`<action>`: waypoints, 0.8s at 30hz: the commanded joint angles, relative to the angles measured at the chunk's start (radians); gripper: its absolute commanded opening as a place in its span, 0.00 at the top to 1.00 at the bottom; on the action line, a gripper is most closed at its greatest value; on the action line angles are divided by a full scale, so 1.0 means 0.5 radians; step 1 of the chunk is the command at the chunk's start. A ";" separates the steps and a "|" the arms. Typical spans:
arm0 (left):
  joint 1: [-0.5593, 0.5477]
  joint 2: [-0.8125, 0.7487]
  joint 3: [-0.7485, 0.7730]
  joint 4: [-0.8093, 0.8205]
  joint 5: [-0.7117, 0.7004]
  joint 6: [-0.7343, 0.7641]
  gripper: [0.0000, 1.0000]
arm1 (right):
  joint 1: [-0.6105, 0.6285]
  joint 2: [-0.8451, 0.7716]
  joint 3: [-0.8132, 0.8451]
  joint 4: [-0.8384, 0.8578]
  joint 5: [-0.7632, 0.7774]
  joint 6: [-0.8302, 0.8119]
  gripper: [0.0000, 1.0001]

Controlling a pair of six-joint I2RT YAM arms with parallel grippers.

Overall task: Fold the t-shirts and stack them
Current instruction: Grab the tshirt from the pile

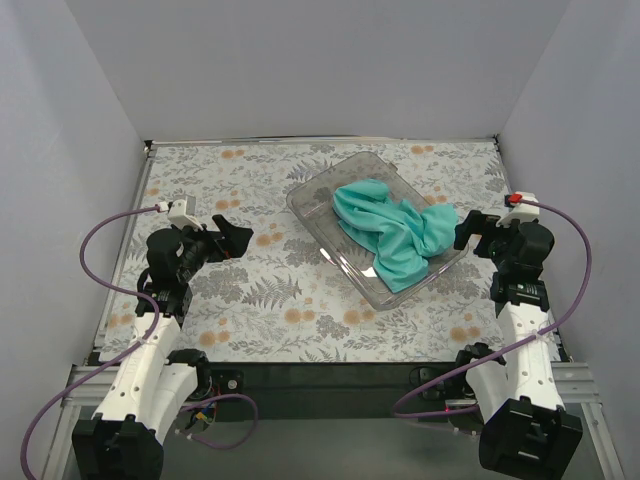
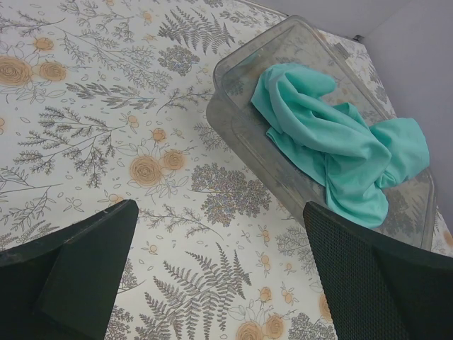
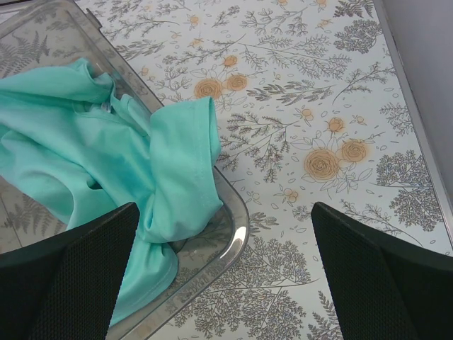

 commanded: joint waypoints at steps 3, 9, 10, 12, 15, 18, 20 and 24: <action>-0.006 -0.029 0.012 0.025 0.030 0.015 0.02 | -0.018 -0.051 -0.027 0.131 -0.093 -0.045 0.01; -0.006 -0.026 0.012 0.025 0.040 0.012 0.02 | -0.021 -0.097 -0.116 0.170 -0.428 -0.211 0.01; -0.006 -0.020 0.015 0.028 0.039 0.012 0.02 | -0.024 -0.097 -0.122 0.170 -0.471 -0.230 0.01; -0.009 -0.017 0.018 0.031 0.061 0.015 0.02 | -0.024 -0.100 -0.158 0.180 -0.627 -0.358 0.02; -0.009 -0.005 0.003 0.061 0.199 -0.009 0.02 | -0.024 -0.106 -0.220 0.177 -0.982 -0.658 0.02; -0.042 0.029 -0.009 0.196 0.364 -0.046 0.02 | -0.024 -0.124 -0.232 0.073 -1.277 -0.895 0.02; -0.064 0.075 -0.012 0.227 0.429 -0.144 0.03 | -0.024 -0.125 -0.211 -0.037 -1.363 -0.996 0.02; -0.152 0.329 0.091 0.386 0.641 -0.653 0.10 | -0.024 -0.106 -0.140 -0.115 -1.303 -1.058 0.02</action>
